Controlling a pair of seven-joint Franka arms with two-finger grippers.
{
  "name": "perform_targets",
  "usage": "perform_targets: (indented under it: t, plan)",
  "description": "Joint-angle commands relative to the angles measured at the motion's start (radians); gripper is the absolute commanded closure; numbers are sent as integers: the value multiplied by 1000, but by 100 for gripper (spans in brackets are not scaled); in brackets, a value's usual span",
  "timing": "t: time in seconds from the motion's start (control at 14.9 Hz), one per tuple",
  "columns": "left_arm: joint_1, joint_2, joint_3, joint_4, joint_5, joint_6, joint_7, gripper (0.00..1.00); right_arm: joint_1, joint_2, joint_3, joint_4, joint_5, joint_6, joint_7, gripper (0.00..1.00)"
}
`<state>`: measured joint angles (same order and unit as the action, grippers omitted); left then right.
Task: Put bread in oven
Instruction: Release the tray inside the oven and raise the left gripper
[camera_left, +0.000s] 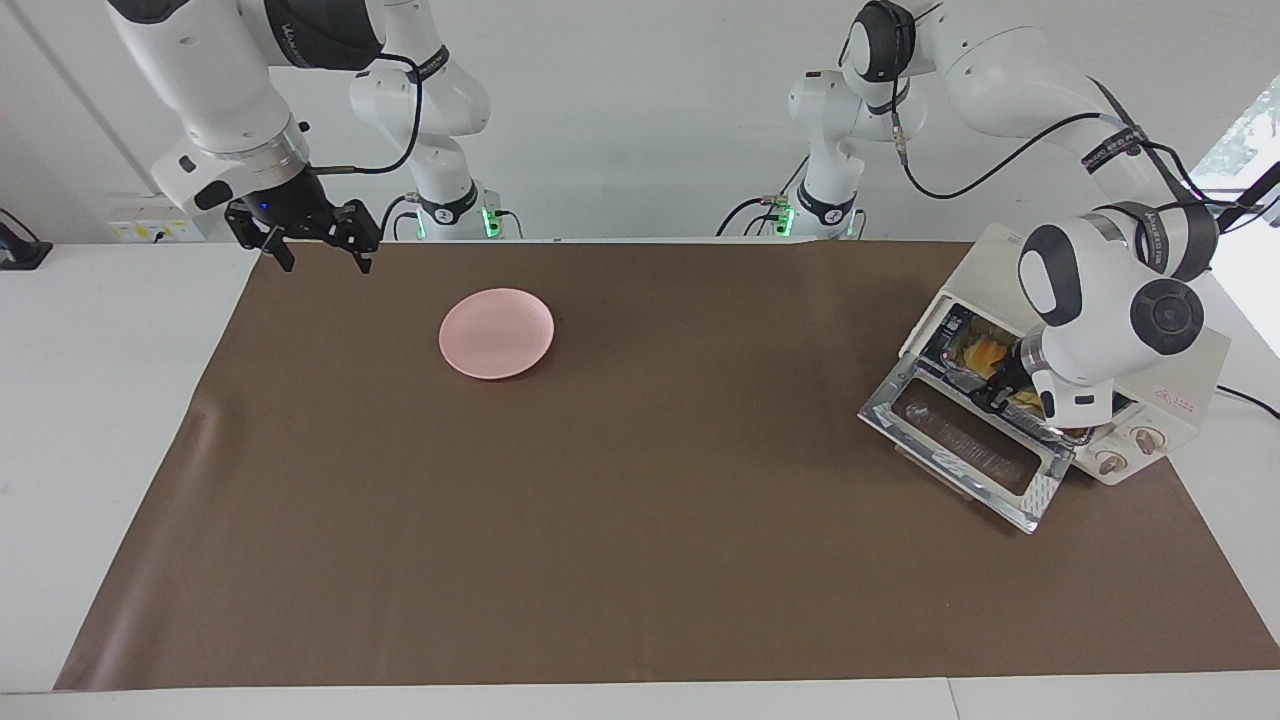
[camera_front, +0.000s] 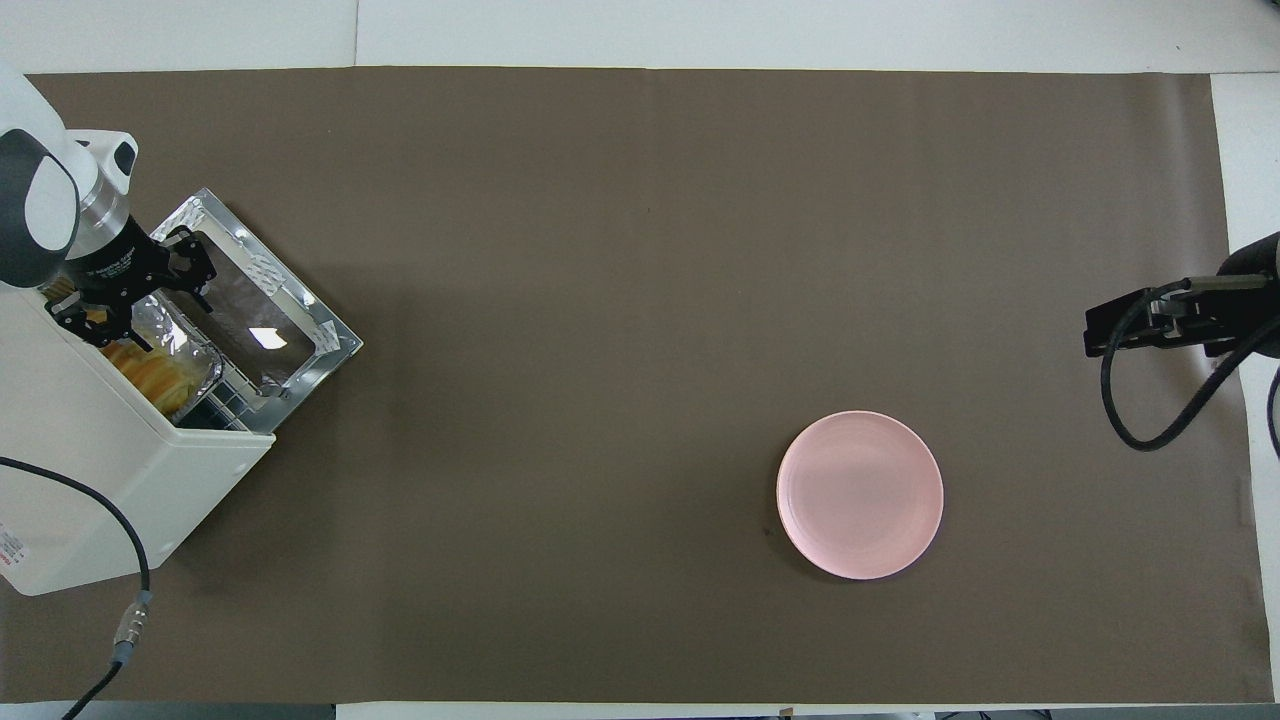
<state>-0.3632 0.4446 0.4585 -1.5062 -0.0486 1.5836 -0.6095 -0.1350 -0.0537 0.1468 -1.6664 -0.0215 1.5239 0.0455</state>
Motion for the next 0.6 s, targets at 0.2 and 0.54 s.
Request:
perform_targets:
  t: [0.2, 0.54]
  plan:
    - [-14, -21, 3, 47, 29, 36, 125, 0, -14, -18, 7, -18, 15, -8, -15, 0]
    - [-28, -85, 0, 77, 21, -14, 442, 0, -14, -18, 7, -18, 15, -8, -15, 0]
